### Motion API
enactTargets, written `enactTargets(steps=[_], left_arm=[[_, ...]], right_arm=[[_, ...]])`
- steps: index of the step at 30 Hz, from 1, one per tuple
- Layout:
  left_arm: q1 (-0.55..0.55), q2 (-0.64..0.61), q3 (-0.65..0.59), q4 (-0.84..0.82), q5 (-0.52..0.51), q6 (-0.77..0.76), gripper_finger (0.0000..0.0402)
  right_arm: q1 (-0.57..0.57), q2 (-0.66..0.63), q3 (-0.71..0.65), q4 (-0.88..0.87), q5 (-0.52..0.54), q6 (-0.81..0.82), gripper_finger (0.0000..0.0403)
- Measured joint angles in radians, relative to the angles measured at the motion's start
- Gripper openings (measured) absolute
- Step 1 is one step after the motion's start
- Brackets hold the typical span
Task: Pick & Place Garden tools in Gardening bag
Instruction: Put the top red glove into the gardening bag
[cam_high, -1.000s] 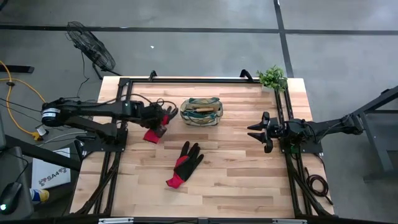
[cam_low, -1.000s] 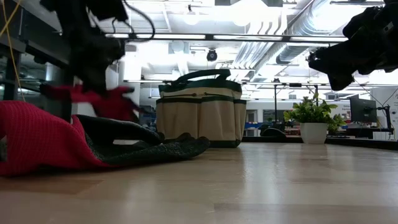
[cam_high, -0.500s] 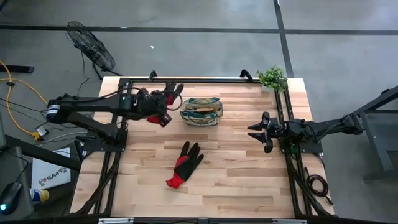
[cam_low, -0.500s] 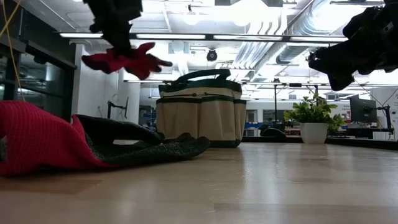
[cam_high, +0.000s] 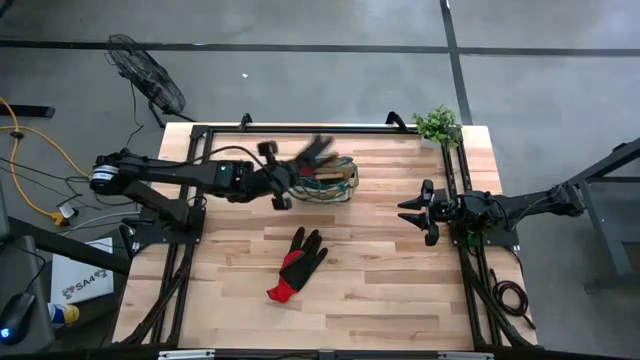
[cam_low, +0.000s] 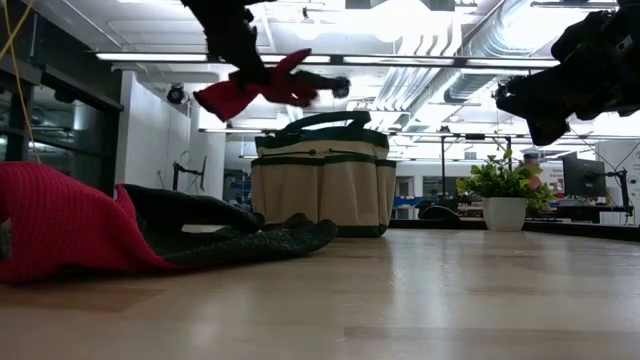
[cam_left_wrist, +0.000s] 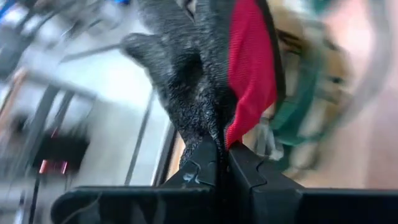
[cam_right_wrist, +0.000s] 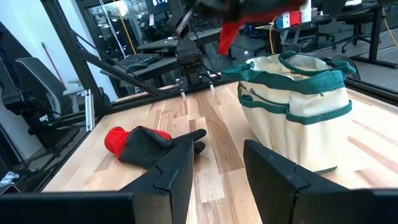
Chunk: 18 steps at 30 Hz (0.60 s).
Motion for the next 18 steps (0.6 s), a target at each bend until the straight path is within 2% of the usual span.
enactTargets(steps=[2,7,11,18], left_arm=[[0.0,0.004,0.0,0.006,0.062,0.093,0.0002],[0.0,0.004,0.0,-0.006,0.071,0.188,0.0002],[0.001,0.004,0.0,-0.009,0.132,0.303,0.0002],[0.047,0.004,0.057,-0.066,0.048,0.311,0.0002]], right_arm=[[0.0,0.0,0.0,0.0,0.0,0.0,0.0135],[0.0,0.0,0.0,0.0,0.0,0.0,0.0135],[0.0,0.0,0.0,0.0,0.0,0.0,0.0135],[0.0,0.0,0.0,0.0,0.0,0.0,0.0135]])
